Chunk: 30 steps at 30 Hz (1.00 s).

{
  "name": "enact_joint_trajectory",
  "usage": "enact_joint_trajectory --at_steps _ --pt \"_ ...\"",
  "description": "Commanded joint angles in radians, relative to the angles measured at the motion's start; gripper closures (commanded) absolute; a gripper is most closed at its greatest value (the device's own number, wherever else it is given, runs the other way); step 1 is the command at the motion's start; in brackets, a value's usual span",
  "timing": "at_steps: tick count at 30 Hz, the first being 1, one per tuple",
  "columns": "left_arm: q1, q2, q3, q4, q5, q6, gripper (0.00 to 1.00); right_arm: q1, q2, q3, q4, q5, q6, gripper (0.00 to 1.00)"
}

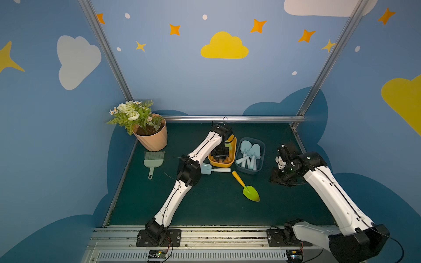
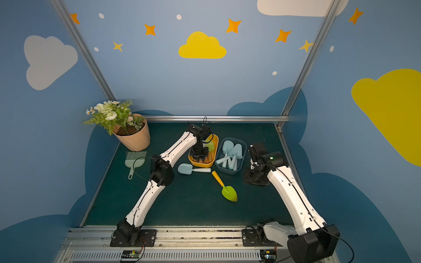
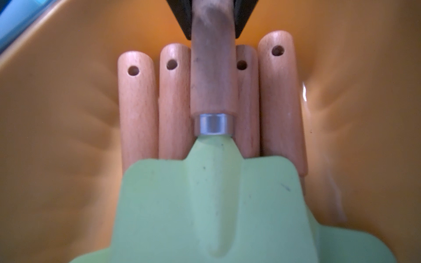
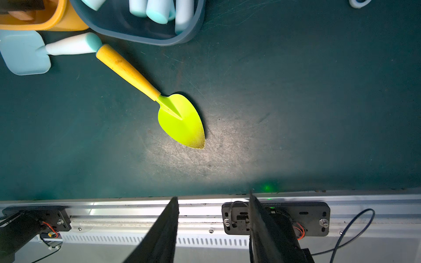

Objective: Sort the small shovels by color and place them into the storage box
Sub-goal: Place the shovel in the storage box.

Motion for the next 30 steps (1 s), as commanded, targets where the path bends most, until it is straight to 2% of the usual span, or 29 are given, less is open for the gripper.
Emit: enact_joint_trajectory --at_steps 1,13,21,27,30 --pt "0.008 0.002 0.016 -0.007 0.004 -0.001 0.84 -0.007 -0.005 -0.001 -0.001 -0.001 0.0 0.49" --pt "0.007 -0.048 0.02 0.01 -0.005 0.006 0.79 -0.01 -0.019 -0.004 0.0 -0.002 0.001 0.49" --pt "0.001 -0.117 0.023 0.038 -0.024 0.013 0.68 -0.011 -0.026 -0.002 -0.001 -0.01 -0.002 0.49" --pt "-0.008 -0.201 0.023 0.036 -0.07 0.02 0.63 -0.012 -0.049 0.004 0.001 -0.032 -0.008 0.49" --pt "-0.023 -0.26 0.016 0.019 -0.13 0.018 0.59 -0.012 -0.061 0.007 0.005 -0.063 0.005 0.49"
